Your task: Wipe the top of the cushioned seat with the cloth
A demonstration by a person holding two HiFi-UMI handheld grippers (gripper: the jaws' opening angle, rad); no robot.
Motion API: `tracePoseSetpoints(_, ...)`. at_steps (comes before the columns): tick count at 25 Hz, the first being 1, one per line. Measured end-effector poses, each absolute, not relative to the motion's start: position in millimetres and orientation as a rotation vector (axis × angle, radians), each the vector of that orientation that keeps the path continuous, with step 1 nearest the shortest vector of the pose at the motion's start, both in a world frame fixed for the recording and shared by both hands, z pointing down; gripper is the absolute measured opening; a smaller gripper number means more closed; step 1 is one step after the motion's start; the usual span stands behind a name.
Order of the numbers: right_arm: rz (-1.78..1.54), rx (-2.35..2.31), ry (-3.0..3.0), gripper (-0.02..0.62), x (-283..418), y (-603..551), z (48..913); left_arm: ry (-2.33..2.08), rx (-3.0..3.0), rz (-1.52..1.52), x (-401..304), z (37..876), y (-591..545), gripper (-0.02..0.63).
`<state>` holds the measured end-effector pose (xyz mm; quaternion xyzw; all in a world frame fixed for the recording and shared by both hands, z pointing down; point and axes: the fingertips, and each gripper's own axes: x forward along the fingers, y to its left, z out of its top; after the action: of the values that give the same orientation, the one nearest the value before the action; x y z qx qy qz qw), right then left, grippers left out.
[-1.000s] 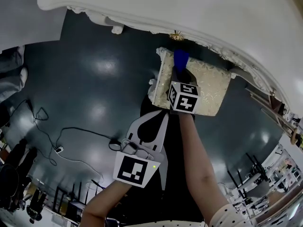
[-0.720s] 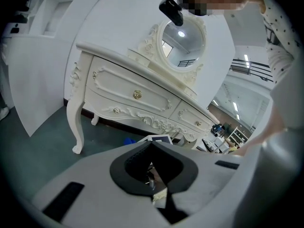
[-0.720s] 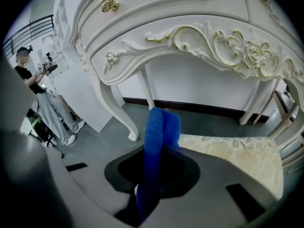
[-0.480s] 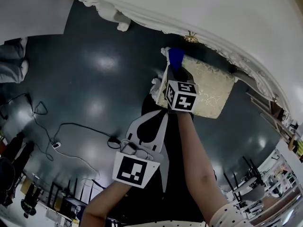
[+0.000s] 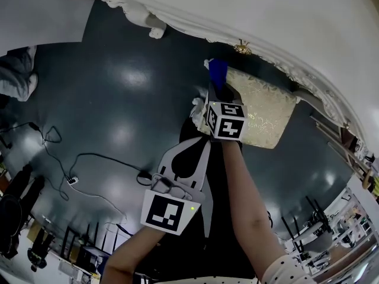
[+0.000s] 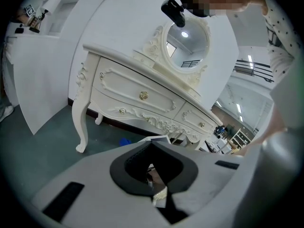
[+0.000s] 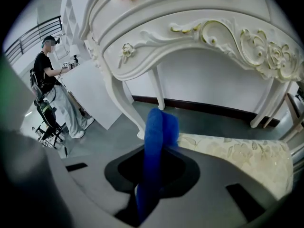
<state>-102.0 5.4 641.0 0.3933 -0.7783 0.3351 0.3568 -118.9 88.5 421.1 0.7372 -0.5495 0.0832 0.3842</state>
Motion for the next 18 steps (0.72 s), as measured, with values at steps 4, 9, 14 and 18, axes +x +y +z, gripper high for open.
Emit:
tracePoseSetpoints(4, 0.878, 1.053, -2.063, 0.063, -94, 4, 619, -1.380, 1.899, 0.218, -112, 416, 83, -0.003)
tracePoseSetpoints(9, 0.898, 1.176, -2.091, 0.063, -45, 6, 585, -1.328, 1.946, 0.238, -96, 414, 75, -0.003)
tracePoseSetpoints(14, 0.875, 1.313, -2.032, 0.063, 31, 12, 565, -1.254, 1.993, 0.264, -70, 410, 69, -0.003)
tracePoseSetpoints(18, 0.844, 1.417, -1.934, 0.063, 102, 16, 562, -1.210, 2.023, 0.287, -52, 407, 60, -0.003)
